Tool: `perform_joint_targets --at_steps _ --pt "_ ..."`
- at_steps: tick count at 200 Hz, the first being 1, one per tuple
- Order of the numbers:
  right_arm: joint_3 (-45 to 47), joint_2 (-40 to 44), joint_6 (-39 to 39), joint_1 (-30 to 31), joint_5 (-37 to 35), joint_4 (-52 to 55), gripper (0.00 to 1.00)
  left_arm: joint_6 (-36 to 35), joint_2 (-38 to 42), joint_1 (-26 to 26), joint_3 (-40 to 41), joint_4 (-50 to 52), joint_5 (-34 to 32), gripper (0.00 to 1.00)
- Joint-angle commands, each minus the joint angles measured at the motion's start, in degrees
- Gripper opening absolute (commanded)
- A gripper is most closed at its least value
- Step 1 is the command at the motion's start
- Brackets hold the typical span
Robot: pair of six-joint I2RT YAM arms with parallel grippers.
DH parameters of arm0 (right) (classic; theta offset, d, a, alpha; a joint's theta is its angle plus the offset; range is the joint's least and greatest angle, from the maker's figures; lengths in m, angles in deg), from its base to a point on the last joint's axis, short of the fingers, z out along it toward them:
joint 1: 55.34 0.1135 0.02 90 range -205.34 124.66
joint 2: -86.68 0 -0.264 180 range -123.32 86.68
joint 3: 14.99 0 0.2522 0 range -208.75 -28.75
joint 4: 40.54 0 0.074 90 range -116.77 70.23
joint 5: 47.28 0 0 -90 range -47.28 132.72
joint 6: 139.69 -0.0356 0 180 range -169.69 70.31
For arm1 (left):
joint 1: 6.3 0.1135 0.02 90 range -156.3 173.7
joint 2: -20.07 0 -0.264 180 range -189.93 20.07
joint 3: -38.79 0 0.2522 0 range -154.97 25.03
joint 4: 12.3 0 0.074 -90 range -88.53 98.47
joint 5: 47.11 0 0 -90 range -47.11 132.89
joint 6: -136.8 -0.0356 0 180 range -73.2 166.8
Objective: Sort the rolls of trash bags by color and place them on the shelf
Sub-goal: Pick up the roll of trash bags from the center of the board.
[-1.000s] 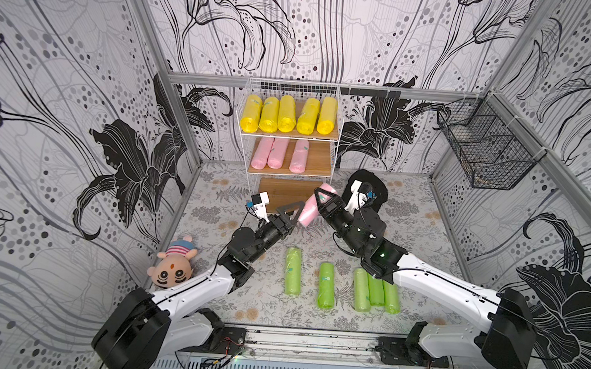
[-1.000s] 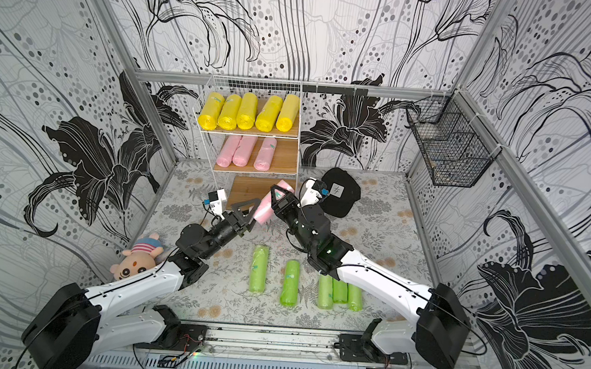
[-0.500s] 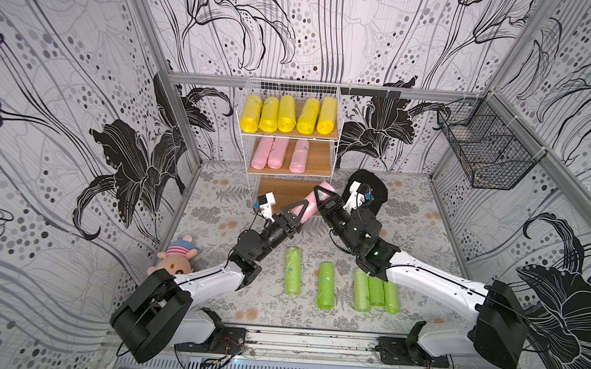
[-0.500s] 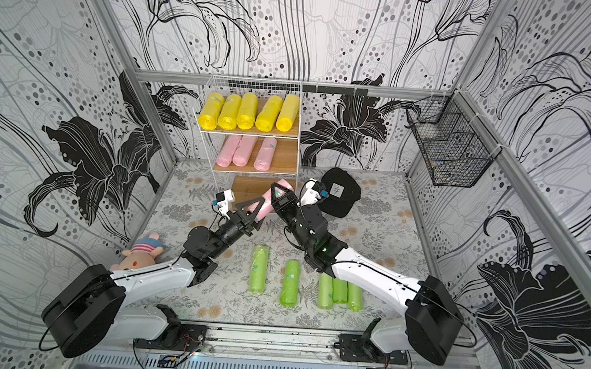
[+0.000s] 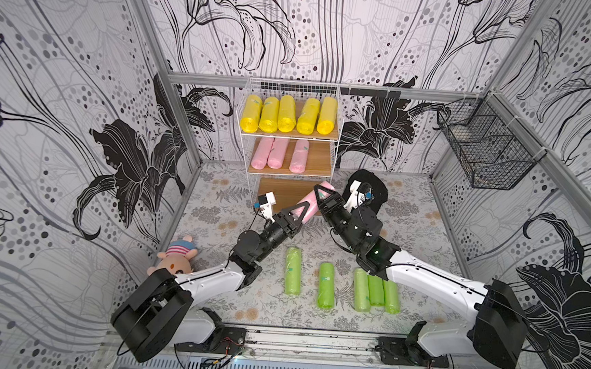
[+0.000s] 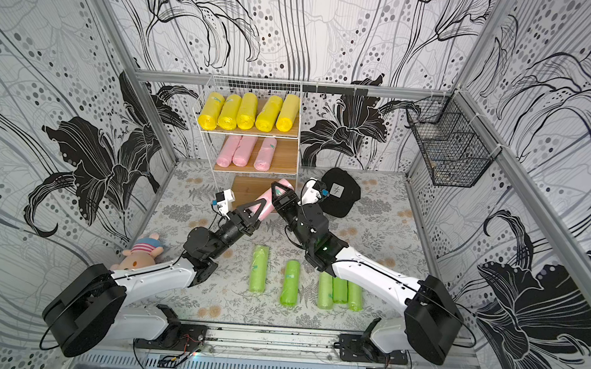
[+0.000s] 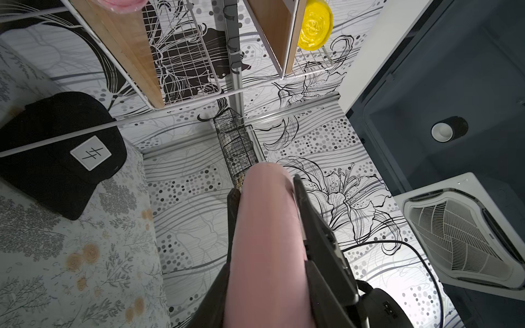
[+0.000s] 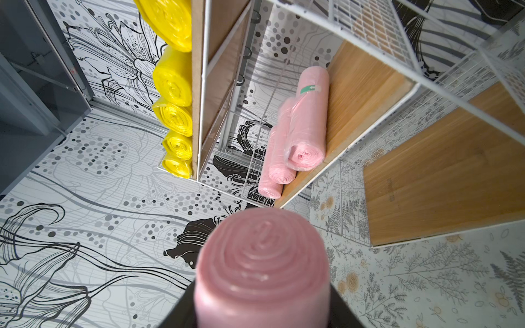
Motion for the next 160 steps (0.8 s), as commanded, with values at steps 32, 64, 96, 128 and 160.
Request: perform_joint_targets --at_steps 32,64,96,128,160 --pt "1.98 5.07 3.03 -1.68 -4.12 2.71 0.91 -13.00 7.08 -0.01 -1.82 10.59 -5.15 0.12" --pt "2.68 9.86 9.98 -2.17 -10.36 10.51 0.94 -28.69 11.66 -0.39 -9.94 31.69 -10.02 0.12" --pt "3.11 12.74 14.88 -2.22 -13.21 16.83 0.94 -42.11 9.33 -1.80 -18.68 44.85 -18.14 0.10" --pt "3.88 14.01 17.83 -2.25 -13.92 19.39 0.94 -51.17 2.34 -2.03 -27.98 51.22 -22.43 0.10" --pt "6.42 16.25 18.07 -2.52 -14.57 19.97 0.94 -58.41 -4.68 -2.03 -35.62 54.06 -27.66 0.10"
